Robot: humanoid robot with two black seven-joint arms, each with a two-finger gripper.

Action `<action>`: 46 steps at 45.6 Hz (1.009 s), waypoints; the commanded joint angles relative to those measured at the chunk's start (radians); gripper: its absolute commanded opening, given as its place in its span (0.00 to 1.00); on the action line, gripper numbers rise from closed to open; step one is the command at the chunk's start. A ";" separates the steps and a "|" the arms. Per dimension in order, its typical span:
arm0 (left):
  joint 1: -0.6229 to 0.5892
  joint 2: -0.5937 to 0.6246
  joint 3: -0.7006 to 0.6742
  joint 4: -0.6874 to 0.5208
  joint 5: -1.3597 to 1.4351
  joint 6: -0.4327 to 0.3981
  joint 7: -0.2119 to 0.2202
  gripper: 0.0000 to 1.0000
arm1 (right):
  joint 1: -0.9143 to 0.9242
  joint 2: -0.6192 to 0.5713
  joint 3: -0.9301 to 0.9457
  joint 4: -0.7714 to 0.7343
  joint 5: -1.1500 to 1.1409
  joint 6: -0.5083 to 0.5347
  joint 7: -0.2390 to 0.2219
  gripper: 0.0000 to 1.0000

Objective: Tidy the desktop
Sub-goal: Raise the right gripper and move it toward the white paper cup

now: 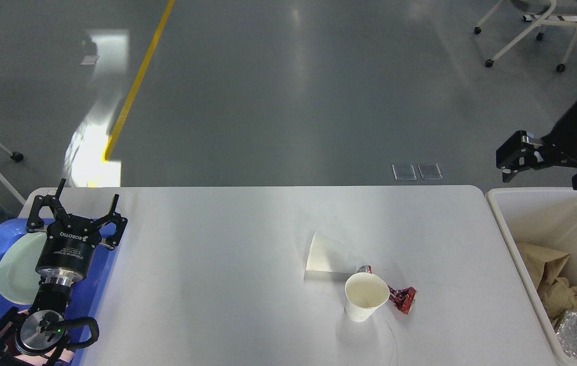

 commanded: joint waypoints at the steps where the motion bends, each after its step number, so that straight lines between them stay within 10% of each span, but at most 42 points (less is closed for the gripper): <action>1: 0.000 0.001 0.000 0.000 0.000 -0.001 0.000 0.97 | 0.149 0.065 0.007 0.098 0.040 0.068 0.001 1.00; 13: 0.000 0.000 0.000 0.000 0.000 0.001 0.000 0.97 | 0.399 0.089 0.073 0.257 0.142 0.118 0.011 1.00; 46: 0.000 0.000 0.000 0.000 0.000 -0.001 0.000 0.97 | 0.258 0.115 0.167 0.247 0.179 0.092 0.009 1.00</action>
